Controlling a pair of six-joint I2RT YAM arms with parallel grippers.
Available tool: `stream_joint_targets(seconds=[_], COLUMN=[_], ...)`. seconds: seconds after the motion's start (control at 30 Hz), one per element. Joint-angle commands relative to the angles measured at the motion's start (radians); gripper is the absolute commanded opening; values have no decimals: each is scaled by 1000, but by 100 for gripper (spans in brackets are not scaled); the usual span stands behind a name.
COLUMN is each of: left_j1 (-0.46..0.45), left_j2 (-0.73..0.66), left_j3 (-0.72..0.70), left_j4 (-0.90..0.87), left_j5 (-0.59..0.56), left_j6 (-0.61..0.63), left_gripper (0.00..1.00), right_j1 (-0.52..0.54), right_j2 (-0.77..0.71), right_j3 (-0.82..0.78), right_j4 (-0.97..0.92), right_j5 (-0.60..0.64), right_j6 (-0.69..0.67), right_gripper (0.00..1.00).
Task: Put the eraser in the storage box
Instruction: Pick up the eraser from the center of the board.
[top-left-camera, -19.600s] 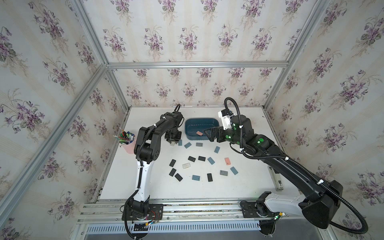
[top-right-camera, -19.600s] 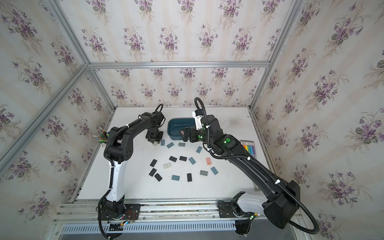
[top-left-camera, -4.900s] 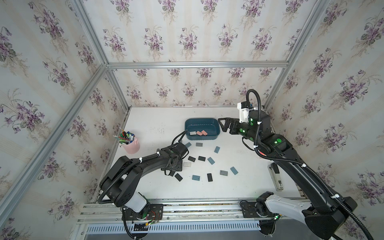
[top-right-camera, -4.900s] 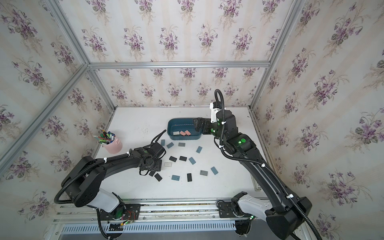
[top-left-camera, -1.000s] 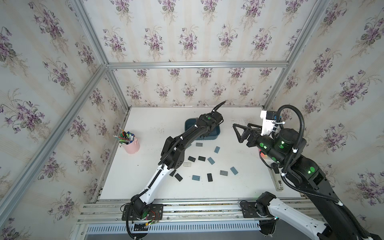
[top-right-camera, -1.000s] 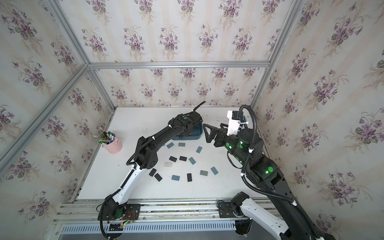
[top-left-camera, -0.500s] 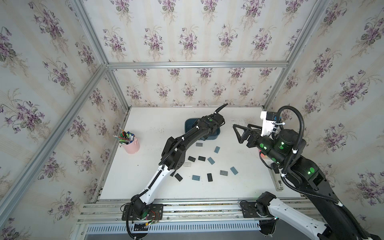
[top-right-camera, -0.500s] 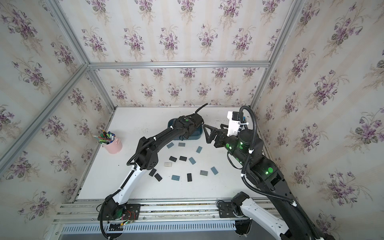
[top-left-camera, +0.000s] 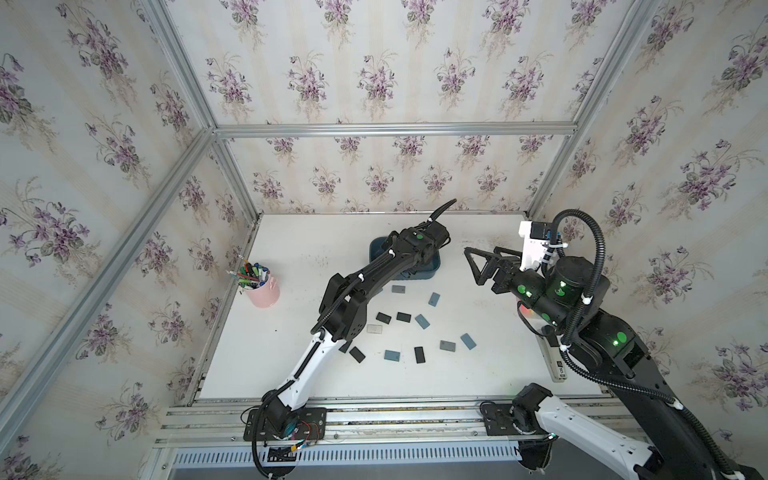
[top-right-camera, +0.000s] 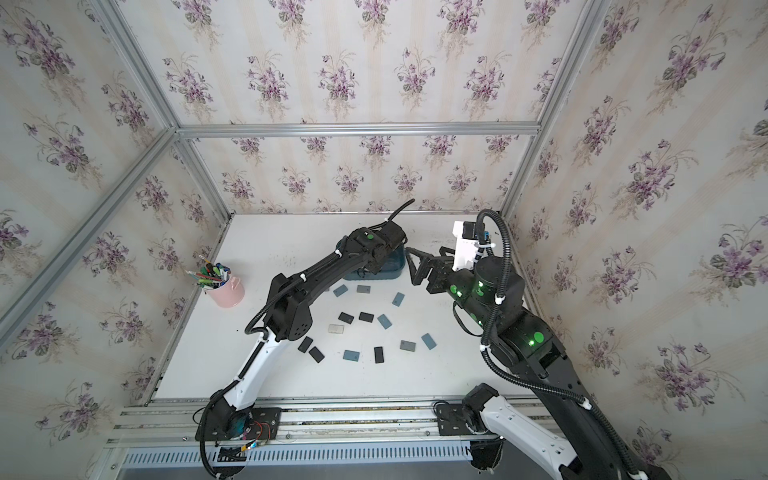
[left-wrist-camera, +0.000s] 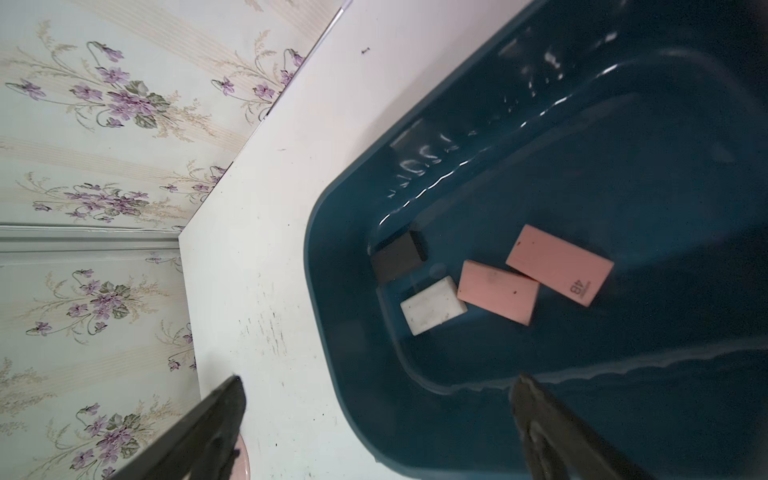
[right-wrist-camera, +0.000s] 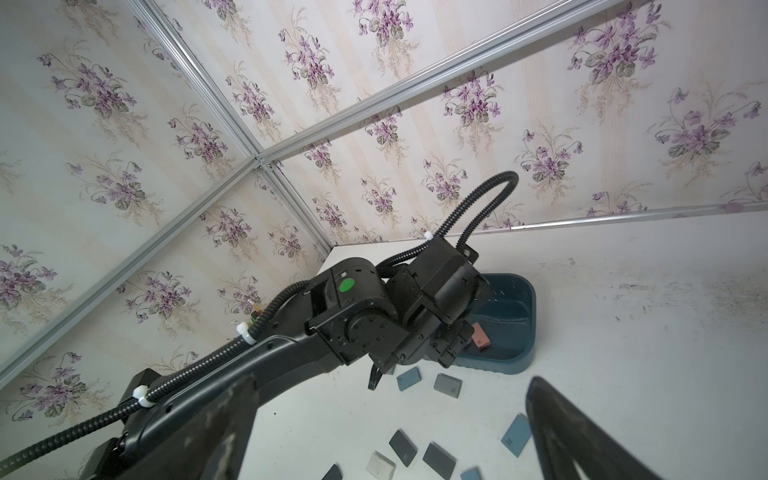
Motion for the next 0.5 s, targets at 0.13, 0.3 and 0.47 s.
stream_joint_targets(seconds=[0.13,0.3,0.47], left_j1=[29,75,76], left_j2=[-208,-379,-573], left_j3=[-62,-217,-479], left_j4=[14,-14,25], left_j5=[141,308,352], left_j6=[-133,-263,-360], left_gripper=[99,99,99], right_j1=[0,0,1], right_j2=[35,109,90], right_j3=[42,38,-203], right_j4=[-33,-191,-167], right_j5=[41,134,79], right_j6=[31,96,206], right_gripper=[100,100,100])
